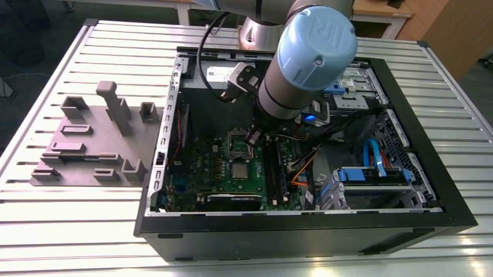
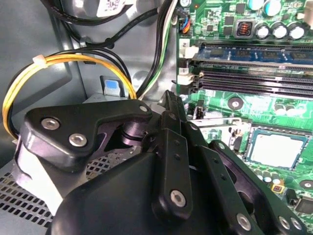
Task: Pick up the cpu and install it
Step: 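Close the cpu cover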
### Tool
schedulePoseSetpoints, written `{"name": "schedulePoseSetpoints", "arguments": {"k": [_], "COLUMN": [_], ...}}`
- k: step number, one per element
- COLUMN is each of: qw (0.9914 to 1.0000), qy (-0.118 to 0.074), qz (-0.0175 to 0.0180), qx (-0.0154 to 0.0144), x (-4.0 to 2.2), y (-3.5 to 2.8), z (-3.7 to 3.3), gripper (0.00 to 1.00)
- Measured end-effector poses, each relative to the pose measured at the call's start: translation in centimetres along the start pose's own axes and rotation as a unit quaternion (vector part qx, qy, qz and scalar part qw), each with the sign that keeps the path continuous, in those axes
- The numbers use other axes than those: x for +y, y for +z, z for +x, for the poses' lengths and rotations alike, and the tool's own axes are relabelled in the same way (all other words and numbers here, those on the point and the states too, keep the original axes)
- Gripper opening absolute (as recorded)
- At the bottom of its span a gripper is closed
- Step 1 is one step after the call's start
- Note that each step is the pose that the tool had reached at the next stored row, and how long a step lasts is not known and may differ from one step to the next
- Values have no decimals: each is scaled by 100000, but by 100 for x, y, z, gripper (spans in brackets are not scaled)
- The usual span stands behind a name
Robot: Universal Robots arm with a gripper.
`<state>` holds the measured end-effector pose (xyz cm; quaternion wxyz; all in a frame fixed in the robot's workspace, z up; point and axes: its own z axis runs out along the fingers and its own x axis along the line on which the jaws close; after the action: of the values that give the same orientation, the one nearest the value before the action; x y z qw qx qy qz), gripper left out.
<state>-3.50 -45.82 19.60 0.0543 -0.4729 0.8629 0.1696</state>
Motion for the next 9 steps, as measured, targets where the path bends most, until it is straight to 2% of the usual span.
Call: {"name": "schedulePoseSetpoints", "arguments": {"k": [6, 9], "qw": [100000, 99999], "qy": [-11, -20], "qz": [-46, -233], "qx": [-70, -365], "x": [3, 0], "y": [14, 32], "z": [-6, -3], "gripper": [10, 10]}}
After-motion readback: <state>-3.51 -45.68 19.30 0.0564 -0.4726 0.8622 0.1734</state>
